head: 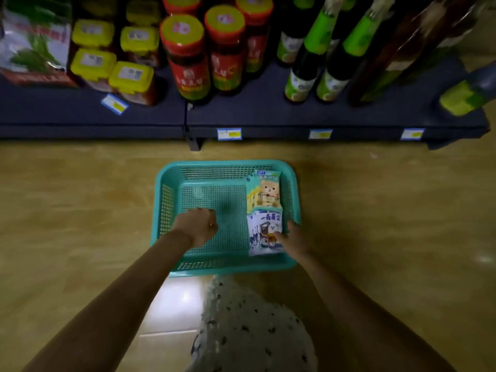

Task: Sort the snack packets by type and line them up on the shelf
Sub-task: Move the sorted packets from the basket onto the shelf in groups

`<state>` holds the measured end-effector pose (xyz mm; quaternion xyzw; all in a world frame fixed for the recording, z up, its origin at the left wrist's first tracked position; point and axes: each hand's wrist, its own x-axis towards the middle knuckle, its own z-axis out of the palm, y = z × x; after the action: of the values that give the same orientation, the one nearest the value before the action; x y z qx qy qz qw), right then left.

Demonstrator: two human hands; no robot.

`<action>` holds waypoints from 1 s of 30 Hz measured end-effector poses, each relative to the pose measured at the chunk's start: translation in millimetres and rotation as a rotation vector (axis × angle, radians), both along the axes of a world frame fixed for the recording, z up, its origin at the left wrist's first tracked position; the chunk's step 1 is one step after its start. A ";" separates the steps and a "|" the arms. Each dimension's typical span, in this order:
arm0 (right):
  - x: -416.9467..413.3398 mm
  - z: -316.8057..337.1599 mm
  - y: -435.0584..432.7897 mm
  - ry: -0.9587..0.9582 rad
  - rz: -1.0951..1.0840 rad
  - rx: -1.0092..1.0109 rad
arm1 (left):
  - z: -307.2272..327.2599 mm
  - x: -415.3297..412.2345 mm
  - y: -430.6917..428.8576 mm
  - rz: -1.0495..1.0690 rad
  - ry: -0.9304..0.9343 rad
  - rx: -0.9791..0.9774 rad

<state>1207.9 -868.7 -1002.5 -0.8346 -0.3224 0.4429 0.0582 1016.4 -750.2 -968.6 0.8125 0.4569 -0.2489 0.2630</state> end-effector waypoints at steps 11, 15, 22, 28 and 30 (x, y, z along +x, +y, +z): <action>-9.5 -119.8 -0.6 -0.094 -0.178 0.242 | -153.9 37.4 -17.8 0.191 -0.172 -0.253; -8.2 -126.8 -6.1 -0.085 -0.282 0.293 | -176.3 49.3 -41.1 0.431 -0.331 -0.355; 12.9 -104.4 -15.5 0.018 -0.271 0.327 | -177.7 72.4 -82.2 0.837 -0.503 -0.360; 37.7 -83.8 -24.0 0.030 -0.381 0.467 | -176.4 96.5 -78.4 1.011 -0.454 -0.490; 43.8 -84.4 -27.1 0.041 -0.458 0.503 | -178.8 104.6 -80.4 0.965 -0.394 -0.474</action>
<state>1251.8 -895.8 -1086.8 -0.8356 -0.2247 0.3418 0.3668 1121.0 -830.7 -1147.4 0.4618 0.6502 -0.0401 0.6019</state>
